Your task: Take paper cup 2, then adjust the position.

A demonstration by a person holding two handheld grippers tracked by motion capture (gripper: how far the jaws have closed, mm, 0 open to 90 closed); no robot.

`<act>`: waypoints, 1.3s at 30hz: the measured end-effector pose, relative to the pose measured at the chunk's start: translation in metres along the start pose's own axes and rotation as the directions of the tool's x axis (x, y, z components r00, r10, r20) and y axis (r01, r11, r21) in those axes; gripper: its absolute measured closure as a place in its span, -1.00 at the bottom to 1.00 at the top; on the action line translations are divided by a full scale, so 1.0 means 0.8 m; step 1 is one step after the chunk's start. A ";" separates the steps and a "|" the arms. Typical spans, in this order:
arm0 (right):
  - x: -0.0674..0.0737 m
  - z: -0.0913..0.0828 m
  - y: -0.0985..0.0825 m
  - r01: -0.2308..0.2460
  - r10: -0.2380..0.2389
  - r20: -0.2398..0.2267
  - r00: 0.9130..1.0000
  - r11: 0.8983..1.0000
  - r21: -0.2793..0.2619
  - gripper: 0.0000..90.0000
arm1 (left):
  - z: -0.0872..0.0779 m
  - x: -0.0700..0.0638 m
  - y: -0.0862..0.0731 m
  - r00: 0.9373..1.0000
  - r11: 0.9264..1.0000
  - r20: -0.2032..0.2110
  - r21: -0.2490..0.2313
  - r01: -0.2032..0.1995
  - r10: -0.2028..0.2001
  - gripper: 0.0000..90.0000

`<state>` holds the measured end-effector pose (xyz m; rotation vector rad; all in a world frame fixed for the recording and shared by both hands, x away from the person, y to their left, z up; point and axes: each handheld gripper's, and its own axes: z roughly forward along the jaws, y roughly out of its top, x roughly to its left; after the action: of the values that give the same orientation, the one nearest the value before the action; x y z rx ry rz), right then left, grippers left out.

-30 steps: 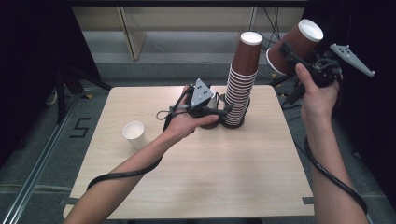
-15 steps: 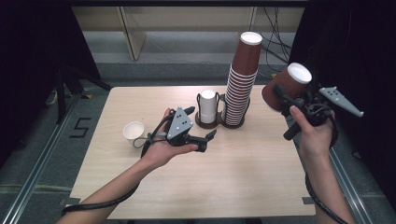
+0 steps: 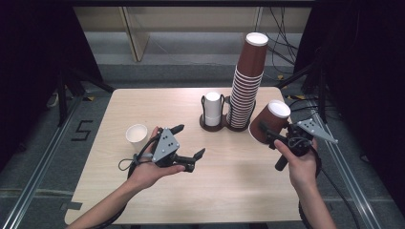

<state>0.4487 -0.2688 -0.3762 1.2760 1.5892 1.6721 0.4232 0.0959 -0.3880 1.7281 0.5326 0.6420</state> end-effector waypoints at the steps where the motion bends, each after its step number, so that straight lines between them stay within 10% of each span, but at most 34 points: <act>1: 0.000 0.000 -0.003 0.008 -0.008 0.002 1.000 1.000 -0.008 -0.59 | -0.002 -0.001 -0.004 1.000 1.000 -0.001 0.003 0.001 -0.001 -0.91; 21: 0.021 0.008 -0.036 0.000 0.004 -0.053 0.999 0.998 0.060 -0.59 | -0.029 0.000 -0.043 0.999 0.999 -0.023 0.025 0.030 -0.030 -0.90; 39: 0.032 0.008 -0.058 -0.053 0.065 -0.101 0.993 0.992 0.115 -0.59 | 0.008 -0.034 -0.049 0.996 0.998 0.073 0.050 0.043 -0.046 -0.92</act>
<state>0.4319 -0.2352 -0.4138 1.3213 1.7444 1.7333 0.4065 0.0833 -0.4314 1.7737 0.5367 0.5350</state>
